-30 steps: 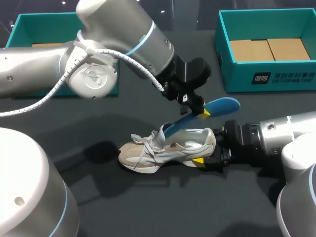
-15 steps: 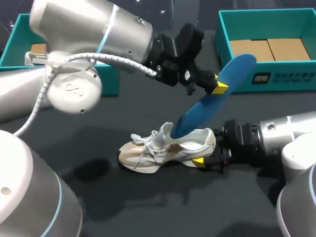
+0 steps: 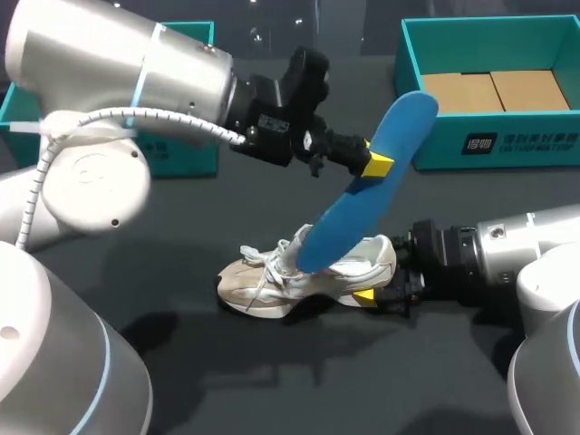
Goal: Take the shoe out of the shoebox, open the shoe tongue, remove and reinsert the insole, then place the shoe into the shoebox
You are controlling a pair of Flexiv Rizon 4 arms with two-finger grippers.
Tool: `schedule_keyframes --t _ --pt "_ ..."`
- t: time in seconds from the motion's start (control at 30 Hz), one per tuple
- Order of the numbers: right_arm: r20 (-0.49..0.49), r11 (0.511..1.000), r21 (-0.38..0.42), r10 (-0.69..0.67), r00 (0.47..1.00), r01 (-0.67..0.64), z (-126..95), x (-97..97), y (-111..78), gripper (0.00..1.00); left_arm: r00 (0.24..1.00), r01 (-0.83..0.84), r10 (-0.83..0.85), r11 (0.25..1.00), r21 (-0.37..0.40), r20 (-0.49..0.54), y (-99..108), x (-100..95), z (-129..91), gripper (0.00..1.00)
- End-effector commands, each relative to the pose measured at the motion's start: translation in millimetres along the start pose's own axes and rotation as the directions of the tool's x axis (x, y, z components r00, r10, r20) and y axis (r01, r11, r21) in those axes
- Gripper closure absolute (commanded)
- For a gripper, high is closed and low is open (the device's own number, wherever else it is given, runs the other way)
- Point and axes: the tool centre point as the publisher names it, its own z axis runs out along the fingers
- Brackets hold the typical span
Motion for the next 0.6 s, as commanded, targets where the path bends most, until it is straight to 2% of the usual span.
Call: schedule_keyframes --t 0.03,0.37,0.6 --pt "0.001 1.000 0.005 0.000 1.000 0.000 0 1.0 1.4 1.00 1.000 0.029 -0.029 0.992 0.125 -0.002 28 19.0 -32 1.00" --pt "0.001 1.000 0.005 0.000 1.000 0.000 0 1.0 1.4 1.00 0.999 0.038 -0.039 0.973 0.228 0.000 28 40.2 -77 1.00" --pt "0.001 1.000 0.005 0.000 1.000 0.000 0 1.0 1.4 1.00 0.998 0.062 -0.066 0.962 0.267 0.007 26 40.2 -94 1.00"
